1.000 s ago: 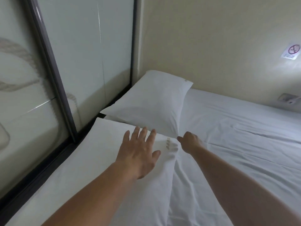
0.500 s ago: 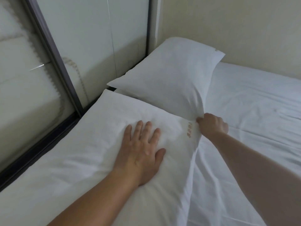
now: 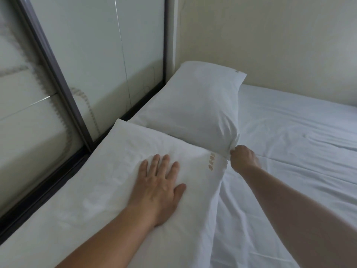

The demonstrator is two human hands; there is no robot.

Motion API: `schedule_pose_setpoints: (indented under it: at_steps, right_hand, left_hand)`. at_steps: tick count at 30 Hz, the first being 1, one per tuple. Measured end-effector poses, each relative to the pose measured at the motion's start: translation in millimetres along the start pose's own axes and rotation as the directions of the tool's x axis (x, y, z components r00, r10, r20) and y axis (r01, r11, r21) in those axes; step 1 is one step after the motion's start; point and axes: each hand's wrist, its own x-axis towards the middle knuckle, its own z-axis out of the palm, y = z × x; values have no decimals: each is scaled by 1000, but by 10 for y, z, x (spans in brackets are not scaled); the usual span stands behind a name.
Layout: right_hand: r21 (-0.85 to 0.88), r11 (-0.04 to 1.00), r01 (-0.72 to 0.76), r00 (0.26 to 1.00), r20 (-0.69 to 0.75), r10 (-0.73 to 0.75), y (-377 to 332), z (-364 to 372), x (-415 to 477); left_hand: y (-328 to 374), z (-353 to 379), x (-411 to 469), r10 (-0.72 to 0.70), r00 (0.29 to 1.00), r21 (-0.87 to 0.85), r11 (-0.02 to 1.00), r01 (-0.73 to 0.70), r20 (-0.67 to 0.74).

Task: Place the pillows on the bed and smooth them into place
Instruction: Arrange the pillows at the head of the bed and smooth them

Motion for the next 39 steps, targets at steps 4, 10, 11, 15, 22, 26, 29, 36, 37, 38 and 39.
schedule_pose_setpoints:
  at_steps: [4, 10, 11, 15, 22, 26, 29, 36, 37, 38, 39]
  right_hand:
    - [207, 949, -239, 968, 124, 217, -2, 59, -213]
    - [661, 566, -492, 866, 441, 237, -108, 228, -549]
    - [675, 562, -477, 877, 408, 254, -113, 191, -553]
    - [681, 583, -443, 895, 299, 331, 25, 43, -538]
    - [690, 542, -480, 877, 399, 268, 125, 18, -825]
    - [630, 416, -655, 725, 680, 112, 55, 4, -1964]
    - [537, 380, -753, 610, 787, 94, 126, 1, -3058]
    - [441, 405, -801, 480, 877, -6, 346, 36, -5083]
    - [442, 410, -798, 490, 872, 13, 390, 65, -5196]
    - [454, 412, -790, 511, 859, 33, 434, 87, -5264]
    - [472, 421, -775, 542, 838, 58, 480, 103, -5288]
  left_hand:
    - [-34, -54, -13, 5, 1000, -2, 1000, -5, 23]
    - [26, -157, -101, -5, 999, -6, 1000, 5, 51]
    - [27, -183, -108, -7, 999, -12, 1000, 7, 53]
    - [82, -264, -139, 8, 999, -28, 1000, -7, 50]
    - [60, -242, -251, 13, 996, -34, 999, -10, 85]
    - [-63, -343, -510, -7, 991, -44, 999, 14, 137]
    - [-213, -453, -846, -35, 978, -53, 997, 47, 205]
    - [-433, -581, -1557, -77, 956, 5, 997, 78, 283]
    - [-412, -577, -1604, -73, 958, 7, 997, 74, 278]
    - [-390, -566, -1647, -67, 961, 8, 998, 67, 267]
    - [-366, -555, -1693, -60, 965, 9, 998, 60, 255]
